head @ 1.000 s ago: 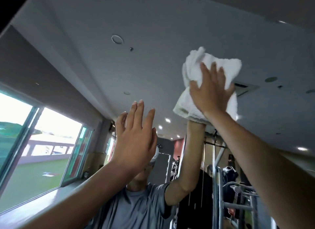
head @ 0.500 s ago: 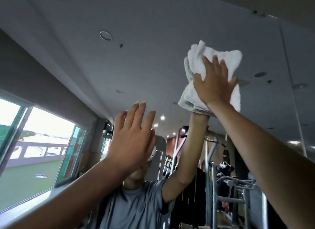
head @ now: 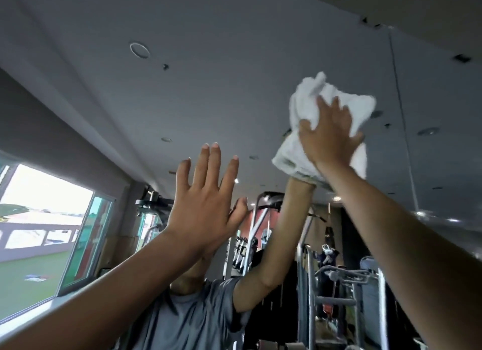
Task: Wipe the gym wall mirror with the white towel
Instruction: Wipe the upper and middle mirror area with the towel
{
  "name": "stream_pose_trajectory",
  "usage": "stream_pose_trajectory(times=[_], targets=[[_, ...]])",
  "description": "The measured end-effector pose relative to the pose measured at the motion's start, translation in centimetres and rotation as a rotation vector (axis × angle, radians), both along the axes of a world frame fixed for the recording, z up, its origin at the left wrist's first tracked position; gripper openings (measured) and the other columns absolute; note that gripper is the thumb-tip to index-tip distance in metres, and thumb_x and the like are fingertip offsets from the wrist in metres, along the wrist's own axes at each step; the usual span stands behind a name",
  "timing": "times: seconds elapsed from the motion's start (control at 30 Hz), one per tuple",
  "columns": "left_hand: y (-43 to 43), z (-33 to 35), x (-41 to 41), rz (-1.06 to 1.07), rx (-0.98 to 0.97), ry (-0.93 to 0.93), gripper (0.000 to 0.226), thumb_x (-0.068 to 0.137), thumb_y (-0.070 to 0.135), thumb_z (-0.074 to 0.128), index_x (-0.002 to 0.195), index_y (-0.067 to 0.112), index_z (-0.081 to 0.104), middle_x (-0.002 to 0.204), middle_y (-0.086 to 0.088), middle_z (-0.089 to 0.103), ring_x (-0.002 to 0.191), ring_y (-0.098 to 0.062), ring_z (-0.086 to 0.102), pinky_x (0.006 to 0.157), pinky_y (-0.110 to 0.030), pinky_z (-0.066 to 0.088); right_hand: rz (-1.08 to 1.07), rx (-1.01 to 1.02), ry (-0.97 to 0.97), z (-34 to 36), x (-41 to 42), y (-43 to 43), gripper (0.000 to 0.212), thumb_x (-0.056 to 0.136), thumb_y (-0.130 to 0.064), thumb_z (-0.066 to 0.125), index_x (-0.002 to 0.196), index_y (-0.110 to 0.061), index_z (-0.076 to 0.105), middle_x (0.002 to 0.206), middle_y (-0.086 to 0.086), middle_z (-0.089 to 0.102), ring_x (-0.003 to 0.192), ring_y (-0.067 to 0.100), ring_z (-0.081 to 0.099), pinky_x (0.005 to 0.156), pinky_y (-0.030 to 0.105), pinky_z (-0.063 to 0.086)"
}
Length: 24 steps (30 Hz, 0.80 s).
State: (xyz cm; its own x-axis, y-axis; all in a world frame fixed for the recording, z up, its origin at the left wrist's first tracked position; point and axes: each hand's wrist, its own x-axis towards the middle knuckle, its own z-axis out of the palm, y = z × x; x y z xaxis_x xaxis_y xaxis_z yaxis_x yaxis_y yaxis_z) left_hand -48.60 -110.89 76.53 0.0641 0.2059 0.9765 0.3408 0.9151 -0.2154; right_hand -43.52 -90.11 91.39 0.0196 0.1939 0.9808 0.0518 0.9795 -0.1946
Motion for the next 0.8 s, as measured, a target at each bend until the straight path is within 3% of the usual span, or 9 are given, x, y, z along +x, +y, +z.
stream_pose_trajectory(times=[0.13, 0.23, 0.33, 0.4, 0.47, 0.53, 0.7, 0.73, 0.8], targets=[[3.8, 0.6, 1.1, -0.071, -0.05, 0.028, 0.066, 0.091, 0.048, 0.035, 0.138, 0.007, 0.056, 0.146, -0.029, 0.047, 0.137, -0.042, 0.045, 0.107, -0.06, 0.036, 0.012, 0.522, -0.116, -5.7, 0.6, 1.7, 0.069, 0.088, -0.05, 0.037, 0.155, -0.038, 0.029, 0.167, -0.009, 0.015, 0.153, 0.014, 0.01, 0.116, 0.051, 0.012], [6.0, 1.2, 1.2, -0.076, -0.135, 0.087, 0.056, 0.091, 0.041, 0.035, 0.129, 0.009, 0.061, 0.14, -0.026, 0.052, 0.133, -0.04, 0.048, 0.106, -0.055, 0.034, 0.021, 0.779, -0.217, -6.6, 1.8, 7.4, 0.073, 0.08, -0.042, 0.041, 0.152, -0.043, 0.029, 0.166, -0.01, 0.017, 0.153, 0.014, 0.014, 0.114, 0.055, 0.017], [6.8, 1.9, 1.0, -0.015, -0.172, 0.13, 0.05, 0.092, 0.037, 0.035, 0.122, 0.009, 0.064, 0.134, -0.028, 0.056, 0.126, -0.041, 0.052, 0.102, -0.053, 0.035, 0.015, 0.402, -0.082, -3.9, 2.2, 12.6, 0.069, 0.084, -0.047, 0.034, 0.153, -0.041, 0.027, 0.164, -0.002, 0.024, 0.151, 0.021, 0.021, 0.112, 0.063, 0.025], [7.2, 2.0, 1.2, -0.014, -0.16, 0.132, 0.05, 0.091, 0.037, 0.035, 0.12, 0.009, 0.065, 0.132, -0.028, 0.057, 0.124, -0.042, 0.054, 0.1, -0.053, 0.041, 0.045, 0.011, 0.016, -1.6, 2.3, 13.6, 0.066, 0.089, -0.05, 0.034, 0.153, -0.037, 0.03, 0.164, 0.0, 0.024, 0.151, 0.023, 0.019, 0.114, 0.064, 0.021], [7.5, 1.8, 1.3, -0.044, -0.137, 0.126, 0.05, 0.092, 0.036, 0.035, 0.121, 0.009, 0.064, 0.134, -0.029, 0.055, 0.127, -0.043, 0.052, 0.101, -0.054, 0.043, 0.028, -0.157, 0.027, -0.8, 2.2, 12.7, 0.061, 0.096, -0.046, 0.039, 0.155, -0.033, 0.028, 0.165, 0.0, 0.02, 0.152, 0.023, 0.015, 0.116, 0.063, 0.015], [7.8, 1.0, 0.9, -0.077, -0.113, 0.126, 0.052, 0.094, 0.037, 0.033, 0.126, 0.009, 0.063, 0.141, -0.03, 0.051, 0.134, -0.044, 0.048, 0.106, -0.056, 0.04, -0.01, -0.053, -0.008, -2.7, 2.1, 11.6, 0.062, 0.097, -0.045, 0.038, 0.156, -0.032, 0.026, 0.167, 0.001, 0.017, 0.153, 0.023, 0.013, 0.115, 0.063, 0.014], [8.0, 0.0, 0.1, -0.09, -0.089, 0.145, 0.056, 0.102, 0.037, 0.026, 0.143, 0.009, 0.052, 0.152, -0.03, 0.039, 0.145, -0.043, 0.033, 0.117, -0.053, 0.019, -0.074, 0.699, -0.195, -13.2, 3.3, 15.6, 0.074, 0.08, -0.036, 0.043, 0.152, -0.033, 0.031, 0.165, -0.005, 0.018, 0.153, 0.015, 0.012, 0.112, 0.062, 0.019], [8.0, -0.1, 0.1, -0.083, -0.088, 0.141, 0.056, 0.102, 0.037, 0.025, 0.144, 0.009, 0.051, 0.153, -0.029, 0.038, 0.146, -0.043, 0.031, 0.118, -0.054, 0.02, -0.088, 0.714, -0.221, -13.5, 4.0, 17.5, 0.076, 0.077, -0.035, 0.043, 0.152, -0.033, 0.031, 0.165, -0.003, 0.019, 0.153, 0.015, 0.013, 0.111, 0.065, 0.022], [8.2, -0.4, 0.3, -0.072, -0.091, 0.123, 0.058, 0.103, 0.038, 0.022, 0.146, 0.009, 0.048, 0.155, -0.028, 0.035, 0.147, -0.042, 0.029, 0.119, -0.055, 0.021, -0.092, 0.502, -0.191, -12.3, 4.8, 20.2, 0.075, 0.078, -0.038, 0.04, 0.152, -0.033, 0.032, 0.165, 0.0, 0.022, 0.151, 0.018, 0.019, 0.108, 0.068, 0.029]])
